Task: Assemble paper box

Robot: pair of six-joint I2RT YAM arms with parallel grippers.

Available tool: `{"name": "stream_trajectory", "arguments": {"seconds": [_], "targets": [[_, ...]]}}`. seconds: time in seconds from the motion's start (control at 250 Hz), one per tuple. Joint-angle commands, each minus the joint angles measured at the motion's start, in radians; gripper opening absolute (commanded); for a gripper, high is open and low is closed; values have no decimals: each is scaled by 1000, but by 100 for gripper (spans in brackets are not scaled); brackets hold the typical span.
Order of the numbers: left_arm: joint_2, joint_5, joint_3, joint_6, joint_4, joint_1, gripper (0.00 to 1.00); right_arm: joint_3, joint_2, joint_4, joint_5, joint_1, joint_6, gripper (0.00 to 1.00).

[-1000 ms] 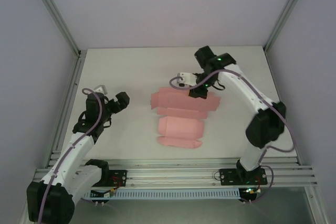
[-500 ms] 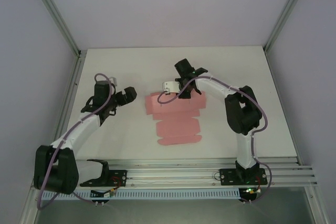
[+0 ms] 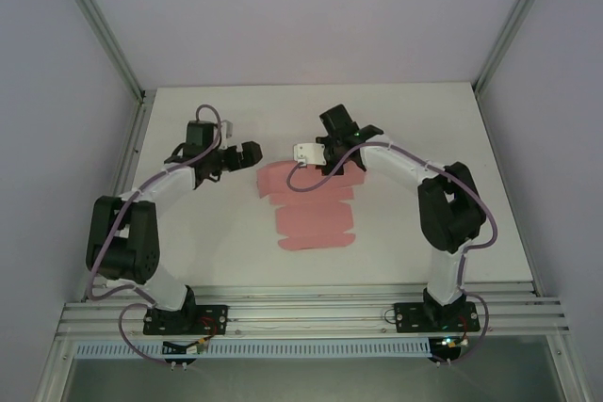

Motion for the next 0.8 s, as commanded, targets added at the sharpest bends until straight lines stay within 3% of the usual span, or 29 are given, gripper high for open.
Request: {"name": "stream_trajectory", "arguments": {"seconds": [0.0, 0.591, 0.799], "targets": [[21, 135, 33, 98, 6, -8, 100, 5, -29, -18, -59, 9, 12, 3], [16, 244, -2, 277, -7, -117, 100, 33, -14, -45, -81, 10, 76, 3], [-10, 144, -44, 272, 59, -160, 100, 43, -15, -61, -115, 10, 118, 2]]}}
